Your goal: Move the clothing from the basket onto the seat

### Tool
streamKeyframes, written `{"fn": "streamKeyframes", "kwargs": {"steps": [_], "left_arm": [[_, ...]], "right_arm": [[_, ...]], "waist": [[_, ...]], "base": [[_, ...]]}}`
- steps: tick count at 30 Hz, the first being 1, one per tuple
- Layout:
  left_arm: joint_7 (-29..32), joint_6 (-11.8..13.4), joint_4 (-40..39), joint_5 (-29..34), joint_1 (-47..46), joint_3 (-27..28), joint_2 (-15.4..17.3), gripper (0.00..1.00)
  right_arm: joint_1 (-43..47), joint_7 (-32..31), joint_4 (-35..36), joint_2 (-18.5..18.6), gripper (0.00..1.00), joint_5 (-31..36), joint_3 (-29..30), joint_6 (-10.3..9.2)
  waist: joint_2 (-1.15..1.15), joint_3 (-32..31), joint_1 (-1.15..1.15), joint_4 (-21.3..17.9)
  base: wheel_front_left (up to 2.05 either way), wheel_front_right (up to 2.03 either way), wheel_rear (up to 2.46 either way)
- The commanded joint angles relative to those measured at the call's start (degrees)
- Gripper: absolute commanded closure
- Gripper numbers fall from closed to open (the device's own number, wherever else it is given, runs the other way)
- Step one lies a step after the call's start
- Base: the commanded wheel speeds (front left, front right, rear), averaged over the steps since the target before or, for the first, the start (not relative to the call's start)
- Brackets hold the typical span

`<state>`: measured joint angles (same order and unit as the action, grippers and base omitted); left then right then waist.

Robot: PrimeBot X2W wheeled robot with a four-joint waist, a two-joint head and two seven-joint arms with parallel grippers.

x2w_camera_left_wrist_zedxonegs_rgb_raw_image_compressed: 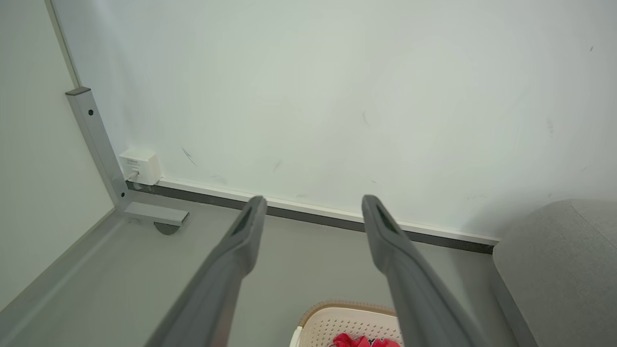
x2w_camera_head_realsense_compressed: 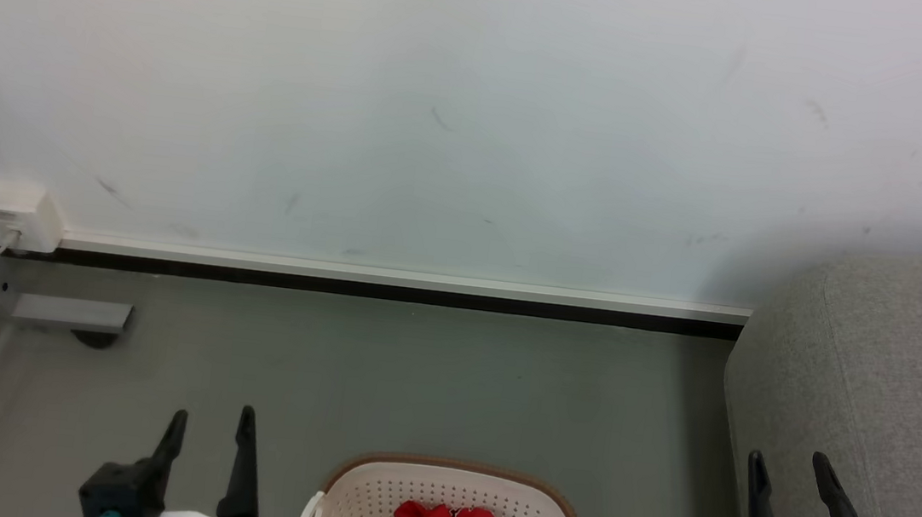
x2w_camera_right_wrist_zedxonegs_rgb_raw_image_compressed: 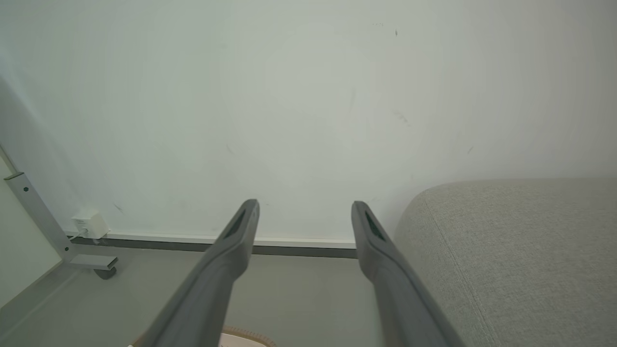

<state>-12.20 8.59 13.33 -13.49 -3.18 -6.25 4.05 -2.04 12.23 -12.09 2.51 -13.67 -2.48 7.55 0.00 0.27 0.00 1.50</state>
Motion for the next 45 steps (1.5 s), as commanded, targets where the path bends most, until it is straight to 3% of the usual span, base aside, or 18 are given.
{"fn": "streamKeyframes", "kwargs": {"steps": [1,25,45], "left_arm": [[-0.61,0.18,-0.07,1.79,0.44,-0.04,0.49,0.0],[-3.07,1.5,-0.28,11.73,1.24,0.47,0.64,0.0],[-2.97,0.25,-0.08,11.0,1.0,0.92,0.09,0.0]], "right_arm": [[0.37,0.54,0.02,0.53,0.0,1.14,0.07,-0.09],[0.49,3.12,-1.64,0.57,0.0,6.02,-0.99,-0.12],[0.23,3.02,-1.75,0.53,0.0,4.67,-0.76,-0.12]], "waist": [[0.0,0.01,0.0,0.0],[0.0,0.28,0.0,0.17],[0.0,1.1,0.0,-0.46]], "base": [[0.0,0.0,0.0],[0.0,0.0,0.0],[0.0,0.0,0.0]]}}
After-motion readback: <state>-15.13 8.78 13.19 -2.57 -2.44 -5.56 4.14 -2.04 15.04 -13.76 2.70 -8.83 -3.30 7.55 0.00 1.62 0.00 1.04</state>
